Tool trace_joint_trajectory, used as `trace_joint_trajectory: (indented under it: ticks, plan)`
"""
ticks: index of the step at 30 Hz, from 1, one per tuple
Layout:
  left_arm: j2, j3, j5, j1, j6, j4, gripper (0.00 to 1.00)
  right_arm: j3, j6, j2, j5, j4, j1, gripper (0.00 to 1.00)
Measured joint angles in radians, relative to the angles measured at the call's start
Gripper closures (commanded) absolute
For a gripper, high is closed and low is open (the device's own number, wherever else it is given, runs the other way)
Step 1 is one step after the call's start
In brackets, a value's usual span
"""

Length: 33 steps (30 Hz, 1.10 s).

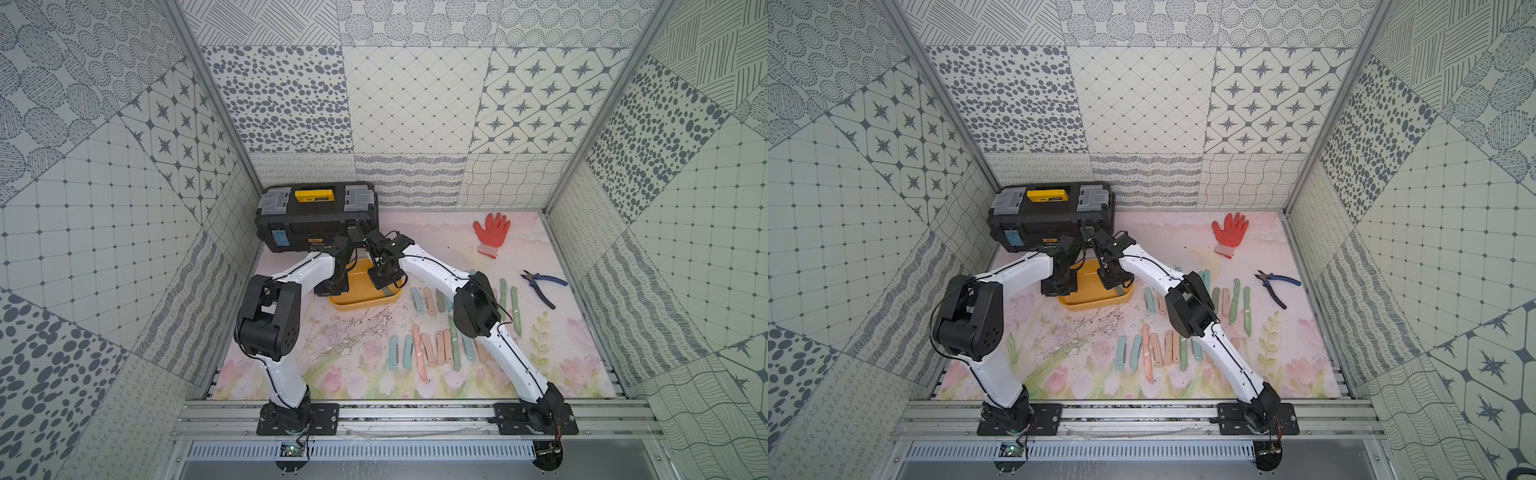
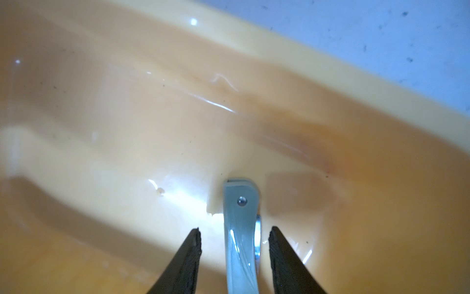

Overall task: Take the fruit knife out of the storage box
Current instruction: Adjust the storage box at the center of the board.

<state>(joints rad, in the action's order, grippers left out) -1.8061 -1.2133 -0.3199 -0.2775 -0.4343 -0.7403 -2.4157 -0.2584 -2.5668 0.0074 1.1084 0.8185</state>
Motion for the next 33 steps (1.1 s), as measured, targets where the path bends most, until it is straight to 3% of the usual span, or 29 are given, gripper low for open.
trace_joint_trajectory:
  ticks: [5,13,24,33]
  plan:
    - [0.0,0.0,0.0,0.0,0.0,0.001,0.82,-0.003,-0.001,-0.006,0.002,0.008,0.001,0.47]
    - [0.0,0.0,0.0,0.0,0.0,0.001,0.82,-0.164,-0.005,-0.103,-0.004,0.088,0.006,0.47]
    - [0.0,0.0,0.0,-0.001,0.0,0.001,0.82,-0.185,-0.015,-0.116,0.013,0.132,0.006,0.74]
    - [0.0,0.0,0.0,-0.001,0.0,0.001,0.82,-0.154,-0.014,-0.1,0.032,0.088,0.006,0.81]
